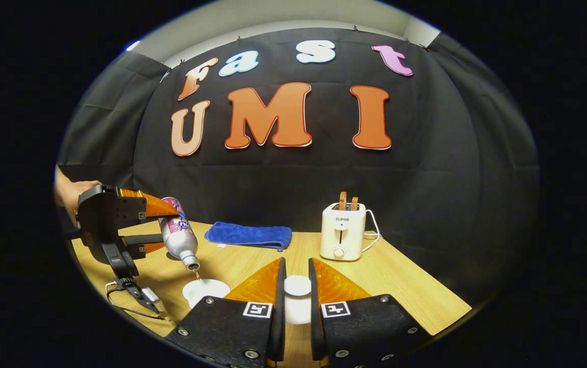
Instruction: Open the teacup lid with one hand, grasp the water bottle and pour water into the teacup with the other hand; after pouring, place the water bottle on the coaster and then close the teacup lid.
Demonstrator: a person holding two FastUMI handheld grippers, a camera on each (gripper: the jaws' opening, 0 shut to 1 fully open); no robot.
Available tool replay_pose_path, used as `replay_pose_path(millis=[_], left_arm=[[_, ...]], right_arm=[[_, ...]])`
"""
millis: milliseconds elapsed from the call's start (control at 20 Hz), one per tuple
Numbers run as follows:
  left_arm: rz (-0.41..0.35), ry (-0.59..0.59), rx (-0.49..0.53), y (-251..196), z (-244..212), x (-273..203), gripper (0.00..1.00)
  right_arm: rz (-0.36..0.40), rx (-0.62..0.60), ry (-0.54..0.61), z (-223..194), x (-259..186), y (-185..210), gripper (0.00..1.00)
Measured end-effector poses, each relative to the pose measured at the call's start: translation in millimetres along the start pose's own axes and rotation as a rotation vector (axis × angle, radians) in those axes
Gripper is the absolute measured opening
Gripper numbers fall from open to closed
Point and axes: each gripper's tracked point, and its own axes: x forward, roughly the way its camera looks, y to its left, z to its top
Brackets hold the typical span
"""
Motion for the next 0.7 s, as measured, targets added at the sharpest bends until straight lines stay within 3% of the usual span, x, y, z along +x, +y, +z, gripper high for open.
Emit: replay_pose_path(millis=[700], left_arm=[[0.002,0.0,0.059,2.5,2.4,-8.4,0.85]], right_arm=[[0.003,0.006,0.002,-2.6,-1.5,0.0,0.21]])
